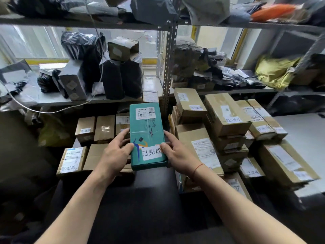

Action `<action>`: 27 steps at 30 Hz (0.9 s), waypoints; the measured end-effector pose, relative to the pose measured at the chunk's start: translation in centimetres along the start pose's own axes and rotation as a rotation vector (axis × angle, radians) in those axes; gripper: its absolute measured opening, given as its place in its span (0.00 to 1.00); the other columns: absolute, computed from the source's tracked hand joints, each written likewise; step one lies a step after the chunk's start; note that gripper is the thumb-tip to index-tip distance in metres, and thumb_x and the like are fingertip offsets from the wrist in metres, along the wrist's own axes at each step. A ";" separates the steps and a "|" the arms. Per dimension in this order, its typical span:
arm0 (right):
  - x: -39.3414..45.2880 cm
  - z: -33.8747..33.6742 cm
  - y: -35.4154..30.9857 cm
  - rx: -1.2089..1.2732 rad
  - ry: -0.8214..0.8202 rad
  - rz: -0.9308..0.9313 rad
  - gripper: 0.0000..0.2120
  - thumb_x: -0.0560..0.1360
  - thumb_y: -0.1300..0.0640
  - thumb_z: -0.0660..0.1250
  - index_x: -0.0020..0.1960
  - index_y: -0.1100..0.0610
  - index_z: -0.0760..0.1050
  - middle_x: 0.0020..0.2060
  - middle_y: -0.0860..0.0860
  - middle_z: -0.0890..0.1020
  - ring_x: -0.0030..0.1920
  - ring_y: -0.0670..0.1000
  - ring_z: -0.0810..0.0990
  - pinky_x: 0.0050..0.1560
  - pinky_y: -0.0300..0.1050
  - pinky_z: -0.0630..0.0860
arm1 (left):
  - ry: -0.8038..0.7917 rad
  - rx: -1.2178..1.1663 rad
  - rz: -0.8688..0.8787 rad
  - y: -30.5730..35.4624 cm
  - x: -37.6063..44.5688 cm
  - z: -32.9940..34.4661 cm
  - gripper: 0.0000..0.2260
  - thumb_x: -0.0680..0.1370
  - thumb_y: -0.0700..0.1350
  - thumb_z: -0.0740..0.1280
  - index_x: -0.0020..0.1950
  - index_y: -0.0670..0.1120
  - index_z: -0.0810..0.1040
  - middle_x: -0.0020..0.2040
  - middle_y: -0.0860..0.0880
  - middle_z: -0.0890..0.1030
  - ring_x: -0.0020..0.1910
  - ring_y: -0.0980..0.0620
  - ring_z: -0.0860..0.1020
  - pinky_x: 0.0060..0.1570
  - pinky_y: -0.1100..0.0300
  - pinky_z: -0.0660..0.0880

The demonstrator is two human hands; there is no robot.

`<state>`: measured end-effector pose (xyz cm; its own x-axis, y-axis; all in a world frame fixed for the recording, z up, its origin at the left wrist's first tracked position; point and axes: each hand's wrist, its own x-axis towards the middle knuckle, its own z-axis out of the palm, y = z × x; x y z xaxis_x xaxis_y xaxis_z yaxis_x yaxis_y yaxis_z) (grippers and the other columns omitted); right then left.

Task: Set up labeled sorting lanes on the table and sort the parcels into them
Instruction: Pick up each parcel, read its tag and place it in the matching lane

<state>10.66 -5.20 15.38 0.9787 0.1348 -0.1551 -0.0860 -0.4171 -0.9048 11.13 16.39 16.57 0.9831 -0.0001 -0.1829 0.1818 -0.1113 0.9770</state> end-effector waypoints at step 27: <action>-10.1 -30.8 4.3 0.299 -0.023 -0.304 0.28 0.85 0.58 0.65 0.81 0.40 0.65 0.67 0.53 0.81 0.62 0.54 0.84 0.57 0.59 0.83 | -0.247 0.058 0.429 11.7 -7.0 25.3 0.31 0.82 0.32 0.63 0.83 0.52 0.63 0.77 0.53 0.74 0.71 0.56 0.77 0.62 0.63 0.78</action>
<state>6.13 -36.06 25.32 0.9637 0.2330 0.1307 0.1523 -0.0768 -0.9853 5.85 -10.08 26.54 0.9336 -0.2929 0.2064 -0.2460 -0.1051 0.9636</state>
